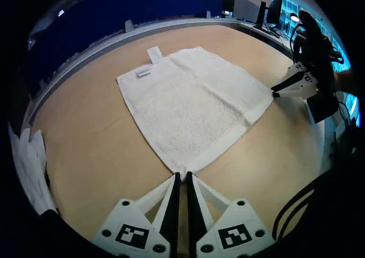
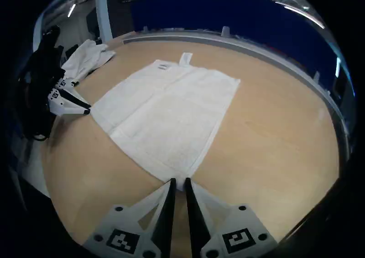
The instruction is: Fold towel
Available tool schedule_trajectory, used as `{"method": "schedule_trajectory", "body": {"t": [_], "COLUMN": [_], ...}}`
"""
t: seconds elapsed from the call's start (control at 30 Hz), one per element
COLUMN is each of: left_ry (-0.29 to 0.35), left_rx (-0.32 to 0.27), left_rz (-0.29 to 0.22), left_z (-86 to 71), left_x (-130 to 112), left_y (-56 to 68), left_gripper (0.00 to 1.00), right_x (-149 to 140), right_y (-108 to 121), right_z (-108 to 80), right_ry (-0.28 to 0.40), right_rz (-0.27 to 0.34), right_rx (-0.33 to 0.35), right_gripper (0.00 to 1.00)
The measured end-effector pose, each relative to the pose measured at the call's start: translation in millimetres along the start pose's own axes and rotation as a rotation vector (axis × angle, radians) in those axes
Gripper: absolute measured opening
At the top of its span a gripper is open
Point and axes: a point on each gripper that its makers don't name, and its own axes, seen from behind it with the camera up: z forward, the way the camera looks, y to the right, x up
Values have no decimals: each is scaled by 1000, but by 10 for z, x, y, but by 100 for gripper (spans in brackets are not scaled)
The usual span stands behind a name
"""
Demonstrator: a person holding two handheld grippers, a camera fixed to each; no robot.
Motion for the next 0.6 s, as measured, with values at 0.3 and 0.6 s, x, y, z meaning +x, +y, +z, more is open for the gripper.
{"method": "schedule_trajectory", "body": {"t": [0.3, 0.6], "left_ry": [-2, 22], "left_rx": [-27, -16], "left_rz": [-24, -60], "left_z": [-39, -146], "left_x": [22, 113], "left_y": [25, 17], "left_gripper": [9, 9], "right_x": [75, 272], "right_y": [11, 12], "right_z": [-18, -167], "right_ry": [19, 56], "right_rz": [-3, -2], "right_rx": [-7, -3], "right_gripper": [13, 13]}}
